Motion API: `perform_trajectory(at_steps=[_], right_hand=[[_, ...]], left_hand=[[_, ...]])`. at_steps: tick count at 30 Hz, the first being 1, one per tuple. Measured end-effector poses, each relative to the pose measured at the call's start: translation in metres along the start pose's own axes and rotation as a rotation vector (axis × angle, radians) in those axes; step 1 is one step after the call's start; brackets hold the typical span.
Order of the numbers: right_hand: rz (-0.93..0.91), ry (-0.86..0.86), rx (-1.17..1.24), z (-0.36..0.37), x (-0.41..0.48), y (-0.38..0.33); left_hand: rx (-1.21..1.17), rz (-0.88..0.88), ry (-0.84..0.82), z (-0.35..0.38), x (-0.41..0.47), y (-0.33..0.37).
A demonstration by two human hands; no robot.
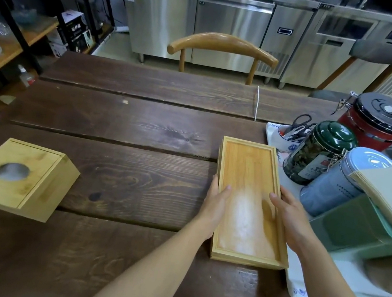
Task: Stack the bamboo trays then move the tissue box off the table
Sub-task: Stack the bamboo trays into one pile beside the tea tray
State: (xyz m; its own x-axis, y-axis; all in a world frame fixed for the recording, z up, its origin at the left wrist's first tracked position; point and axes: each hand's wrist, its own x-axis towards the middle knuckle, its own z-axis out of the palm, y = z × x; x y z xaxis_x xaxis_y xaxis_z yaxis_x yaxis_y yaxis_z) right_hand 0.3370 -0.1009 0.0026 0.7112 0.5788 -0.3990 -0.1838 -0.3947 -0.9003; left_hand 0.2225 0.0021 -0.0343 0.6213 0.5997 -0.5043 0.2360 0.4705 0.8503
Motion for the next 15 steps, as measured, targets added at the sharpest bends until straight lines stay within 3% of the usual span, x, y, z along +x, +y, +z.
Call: perform_trajectory(at_steps=[15], right_hand=[[-0.004, -0.015, -0.039, -0.0014, -0.0010, 0.0040]], left_hand=[[-0.036, 0.015, 0.018, 0.0032, -0.0025, -0.0085]])
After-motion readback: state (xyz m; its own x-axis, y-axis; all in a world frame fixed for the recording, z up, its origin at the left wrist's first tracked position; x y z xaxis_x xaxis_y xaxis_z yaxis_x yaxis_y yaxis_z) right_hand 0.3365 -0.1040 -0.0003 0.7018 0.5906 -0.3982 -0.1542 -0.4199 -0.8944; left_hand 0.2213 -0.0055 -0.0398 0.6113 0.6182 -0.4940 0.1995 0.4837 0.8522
